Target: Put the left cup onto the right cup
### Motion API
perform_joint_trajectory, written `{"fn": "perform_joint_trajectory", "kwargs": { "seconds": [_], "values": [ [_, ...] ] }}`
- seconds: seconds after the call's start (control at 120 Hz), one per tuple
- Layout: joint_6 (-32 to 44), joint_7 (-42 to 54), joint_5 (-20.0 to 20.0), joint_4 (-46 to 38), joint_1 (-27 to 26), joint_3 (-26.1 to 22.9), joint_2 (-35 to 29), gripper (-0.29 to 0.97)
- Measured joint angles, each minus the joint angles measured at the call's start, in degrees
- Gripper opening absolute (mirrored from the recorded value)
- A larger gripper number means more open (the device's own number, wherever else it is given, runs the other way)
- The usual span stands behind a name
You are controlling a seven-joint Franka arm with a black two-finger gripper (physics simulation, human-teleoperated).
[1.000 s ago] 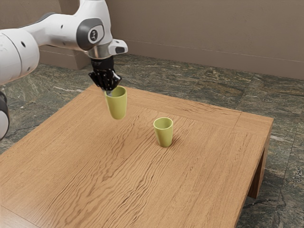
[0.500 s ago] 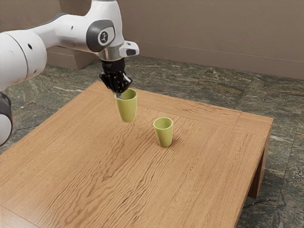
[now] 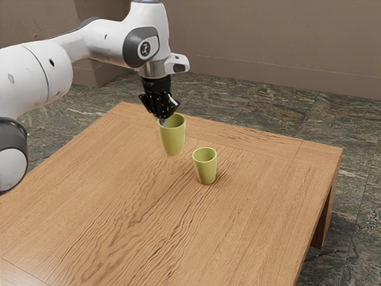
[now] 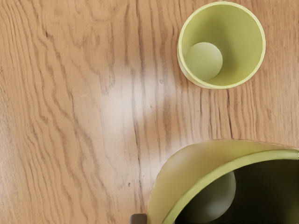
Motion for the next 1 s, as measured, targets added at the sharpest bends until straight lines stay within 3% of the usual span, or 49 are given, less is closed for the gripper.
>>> {"fn": "perform_joint_trajectory", "kwargs": {
  "seconds": [1.0],
  "values": [
    [-2.3,0.1,-0.8,12.7,-0.7,-1.1,9.5,-0.11]
  ]
}}
